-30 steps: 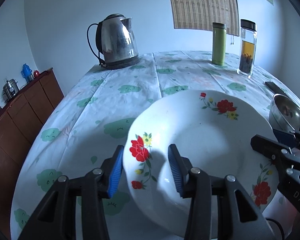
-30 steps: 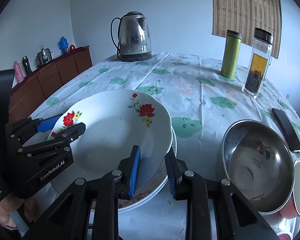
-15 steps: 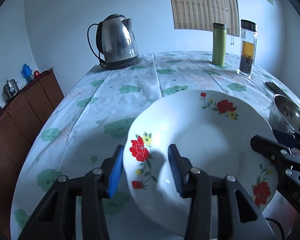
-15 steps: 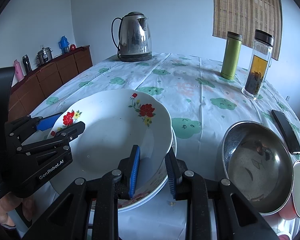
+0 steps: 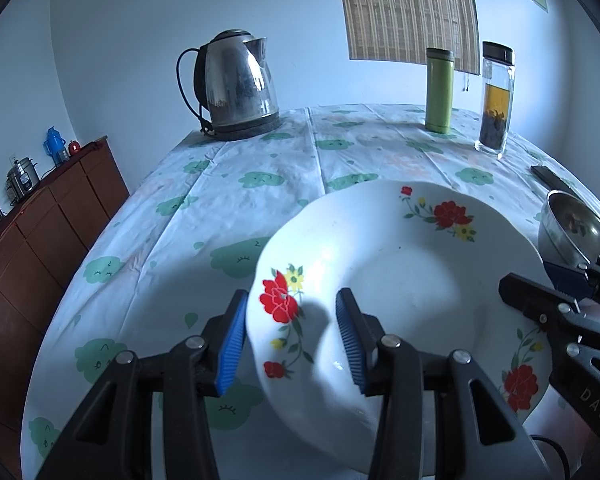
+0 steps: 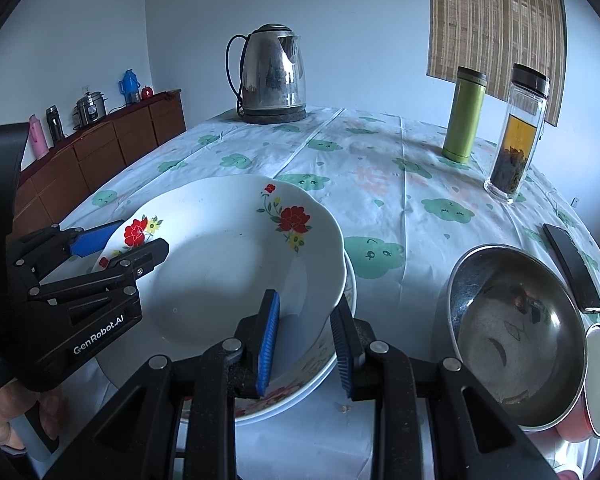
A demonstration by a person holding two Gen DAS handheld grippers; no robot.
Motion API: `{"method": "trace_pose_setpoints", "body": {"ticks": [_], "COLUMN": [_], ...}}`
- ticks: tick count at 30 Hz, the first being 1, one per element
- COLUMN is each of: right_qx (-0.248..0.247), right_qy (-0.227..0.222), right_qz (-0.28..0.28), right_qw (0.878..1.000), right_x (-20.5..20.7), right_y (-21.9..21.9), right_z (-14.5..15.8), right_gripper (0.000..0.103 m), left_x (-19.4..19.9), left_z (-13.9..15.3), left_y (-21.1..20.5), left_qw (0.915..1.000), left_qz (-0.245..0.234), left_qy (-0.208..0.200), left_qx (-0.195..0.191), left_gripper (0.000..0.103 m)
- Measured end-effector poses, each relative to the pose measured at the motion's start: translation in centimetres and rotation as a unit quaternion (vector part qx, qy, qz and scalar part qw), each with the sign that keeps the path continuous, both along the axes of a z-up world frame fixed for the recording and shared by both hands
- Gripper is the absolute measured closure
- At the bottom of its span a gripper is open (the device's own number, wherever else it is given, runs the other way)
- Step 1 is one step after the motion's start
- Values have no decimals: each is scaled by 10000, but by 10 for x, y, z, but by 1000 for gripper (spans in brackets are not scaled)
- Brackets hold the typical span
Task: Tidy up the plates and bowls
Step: 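Carry the red-flower plate over the plate stack and lower it onto it, then open both tools and release the red-flower plate on the stack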
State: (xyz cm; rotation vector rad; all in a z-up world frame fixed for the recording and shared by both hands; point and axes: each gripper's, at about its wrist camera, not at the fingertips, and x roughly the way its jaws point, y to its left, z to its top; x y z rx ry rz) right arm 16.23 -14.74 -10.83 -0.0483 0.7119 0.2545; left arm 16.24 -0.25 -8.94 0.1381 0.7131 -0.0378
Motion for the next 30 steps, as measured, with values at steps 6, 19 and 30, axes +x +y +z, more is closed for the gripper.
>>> {"method": "trace_pose_setpoints", "body": {"ticks": [6,19,30], "right_qx": [-6,-149,-88], "right_qy": [-13,-163,-247], "right_qz": [-4,-20,0], "right_qw": [10000,9998,9997], "right_x": [0,-2,-3], "right_y": [0,3,4], "right_z": [0,1,2], "right_gripper": [74,73,60], "left_x": [0,0,-3], "left_z": [0,1,8], "left_y": [0,0,2], "left_qw": [10000,10000,9999], "left_qz": [2,-1,57], "left_qy": [4,-4,-145], "left_qx": [-5,-1,9], "left_gripper": [59,59,58]}}
